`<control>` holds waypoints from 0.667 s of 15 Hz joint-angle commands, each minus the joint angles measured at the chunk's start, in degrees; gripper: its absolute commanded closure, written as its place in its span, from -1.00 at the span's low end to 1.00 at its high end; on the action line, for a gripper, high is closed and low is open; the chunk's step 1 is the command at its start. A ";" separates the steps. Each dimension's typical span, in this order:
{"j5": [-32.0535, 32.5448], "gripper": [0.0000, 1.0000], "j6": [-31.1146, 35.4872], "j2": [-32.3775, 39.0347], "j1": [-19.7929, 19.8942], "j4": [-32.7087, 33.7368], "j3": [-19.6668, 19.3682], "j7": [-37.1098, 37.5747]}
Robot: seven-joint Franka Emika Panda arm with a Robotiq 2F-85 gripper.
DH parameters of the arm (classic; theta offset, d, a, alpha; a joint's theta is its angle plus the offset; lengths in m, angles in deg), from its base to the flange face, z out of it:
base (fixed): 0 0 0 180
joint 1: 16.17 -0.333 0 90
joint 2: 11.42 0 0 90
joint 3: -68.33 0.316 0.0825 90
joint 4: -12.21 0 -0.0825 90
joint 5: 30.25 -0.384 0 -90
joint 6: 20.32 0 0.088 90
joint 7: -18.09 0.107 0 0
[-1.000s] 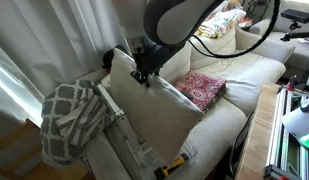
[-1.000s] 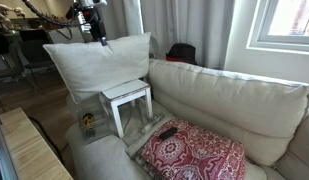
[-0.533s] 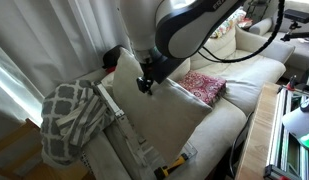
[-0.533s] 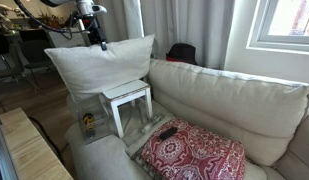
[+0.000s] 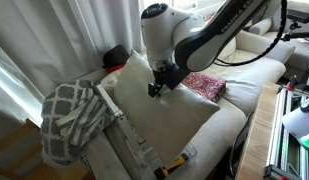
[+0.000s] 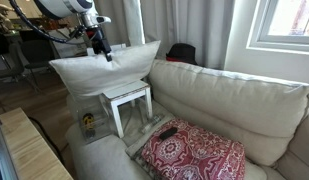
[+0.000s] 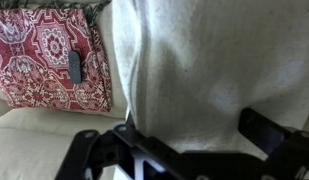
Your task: Put the remote controller on the beige pillow
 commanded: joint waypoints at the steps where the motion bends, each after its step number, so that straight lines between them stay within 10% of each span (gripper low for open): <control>1: -0.08 -1.00 5.19 2.35 0.43 -2.45 -0.77 0.89; 10: -3.49 -1.00 13.57 7.62 0.01 -0.52 -1.50 -4.01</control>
